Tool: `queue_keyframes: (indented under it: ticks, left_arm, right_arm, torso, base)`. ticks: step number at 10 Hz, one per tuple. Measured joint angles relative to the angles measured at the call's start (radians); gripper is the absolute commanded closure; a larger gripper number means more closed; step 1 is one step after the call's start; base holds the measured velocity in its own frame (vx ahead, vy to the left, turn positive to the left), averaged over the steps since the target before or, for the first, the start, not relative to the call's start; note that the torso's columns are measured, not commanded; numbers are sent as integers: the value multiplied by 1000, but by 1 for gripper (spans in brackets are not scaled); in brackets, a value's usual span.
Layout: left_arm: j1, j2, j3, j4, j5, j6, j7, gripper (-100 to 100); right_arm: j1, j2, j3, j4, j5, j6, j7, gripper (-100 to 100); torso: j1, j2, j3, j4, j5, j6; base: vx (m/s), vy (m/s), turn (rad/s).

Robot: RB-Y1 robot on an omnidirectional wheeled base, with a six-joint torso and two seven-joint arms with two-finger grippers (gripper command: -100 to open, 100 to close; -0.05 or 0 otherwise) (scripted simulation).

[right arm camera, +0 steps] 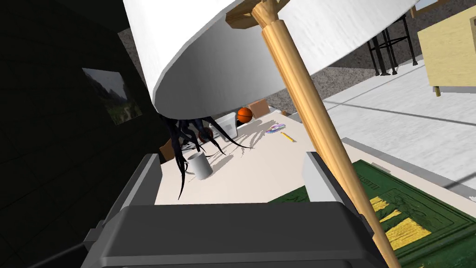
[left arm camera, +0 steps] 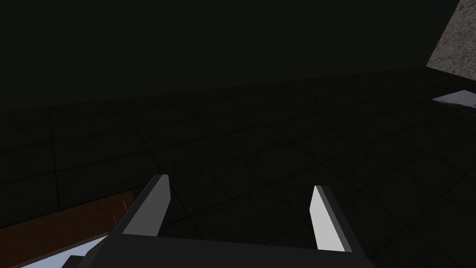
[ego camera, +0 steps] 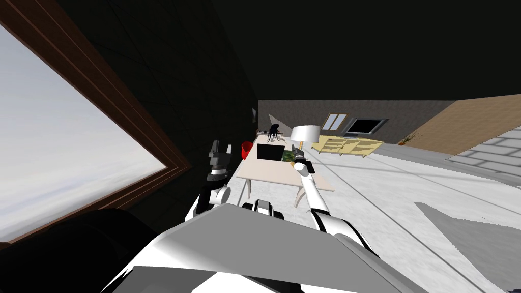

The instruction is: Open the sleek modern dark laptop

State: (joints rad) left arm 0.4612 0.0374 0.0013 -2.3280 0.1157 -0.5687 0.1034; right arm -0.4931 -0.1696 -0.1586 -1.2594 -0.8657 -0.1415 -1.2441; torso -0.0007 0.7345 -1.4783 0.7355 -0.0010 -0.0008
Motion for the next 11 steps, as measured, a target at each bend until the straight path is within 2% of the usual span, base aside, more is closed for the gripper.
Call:
queue_keyframes:
  ticks: [2,4,9,11]
  left_arm:
    - [0,0,0,0,0,0,0,0]
    - [0,0,0,0,0,0,0,0]
    - [0,0,0,0,0,0,0,0]
    - [0,0,0,0,0,0,0,0]
  right_arm:
    - [-37,2,-2,55,-16,11,-55,-100]
    - [-66,13,-17,91,-28,30,-101,-100]
    - [-135,21,-25,190,-55,55,-216,-100]
    - [-179,18,-15,260,-73,59,-281,-100]
  torso:
    - [1,4,3,3,1,1]
    - [1,5,3,3,1,1]
    - [1,3,2,2,1,1]
    - [1,4,2,3,1,1]
  base:
    - [-5,-21,18]
    - [-14,-20,15]
    - [-13,-16,12]
    - [-22,-17,18]
